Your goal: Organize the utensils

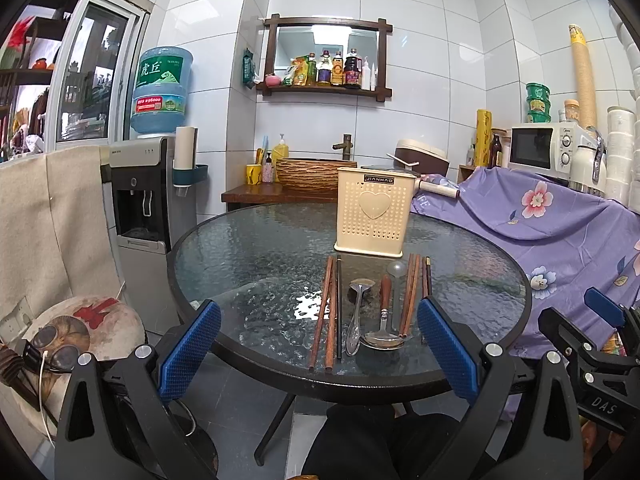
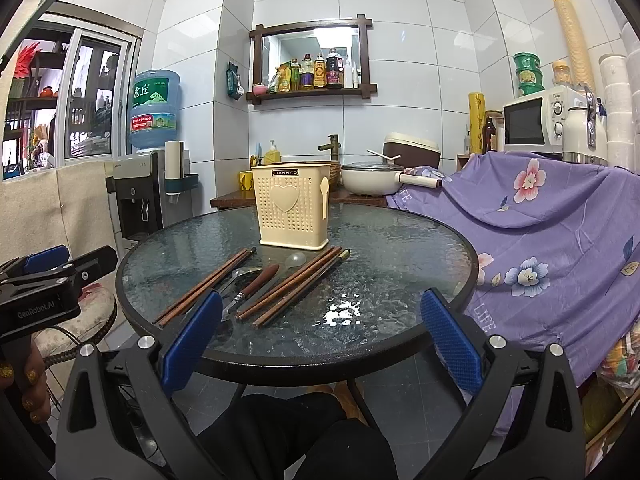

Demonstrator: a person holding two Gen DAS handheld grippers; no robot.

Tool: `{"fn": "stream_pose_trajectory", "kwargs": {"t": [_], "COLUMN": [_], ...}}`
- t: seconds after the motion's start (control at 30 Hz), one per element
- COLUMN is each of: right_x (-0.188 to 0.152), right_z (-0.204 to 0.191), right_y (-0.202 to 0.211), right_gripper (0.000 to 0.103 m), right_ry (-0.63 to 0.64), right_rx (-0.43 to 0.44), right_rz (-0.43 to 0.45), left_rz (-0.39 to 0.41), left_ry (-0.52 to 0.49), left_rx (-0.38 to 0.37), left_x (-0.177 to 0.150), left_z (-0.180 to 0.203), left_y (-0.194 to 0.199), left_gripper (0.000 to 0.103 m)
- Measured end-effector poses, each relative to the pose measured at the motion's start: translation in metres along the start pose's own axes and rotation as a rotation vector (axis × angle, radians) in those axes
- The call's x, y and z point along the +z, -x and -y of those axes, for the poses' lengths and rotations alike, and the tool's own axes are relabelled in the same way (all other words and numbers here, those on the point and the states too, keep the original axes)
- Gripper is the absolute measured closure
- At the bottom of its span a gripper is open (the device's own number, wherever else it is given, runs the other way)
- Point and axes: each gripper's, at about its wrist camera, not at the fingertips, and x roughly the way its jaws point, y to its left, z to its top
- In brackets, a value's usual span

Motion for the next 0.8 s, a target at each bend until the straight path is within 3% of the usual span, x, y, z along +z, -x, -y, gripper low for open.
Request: {"fn": "stream_pose_trajectory", "kwargs": {"t": [0.53,0.67,0.8], "right_x": [-0.001,-0.001,0.002], "right_z": [0.000,0.001,0.010], "right_y": [-0.006,-0.023,-0.059], "right_gripper": [0.005,0.005,0.005], "right_ry": [0.007,0.019,-0.003], "right_rx": [-0.002,-0.005,-0.013], "right_rz": [-0.018,-0.073,-0.195], "left_rz": [-0.037,-0.094,-0.125], "left_ry": [0.003,-0.019,-0.003], "left_rx": [-0.019,-0.037,-0.037], "left_x": [-0.007,-0.008,0.001], "left_z": [-0.002,-0.005,-0.019], "left_y": [-0.009,-0.025,-0.047], "left_gripper": [0.006,0.006,0.006]}}
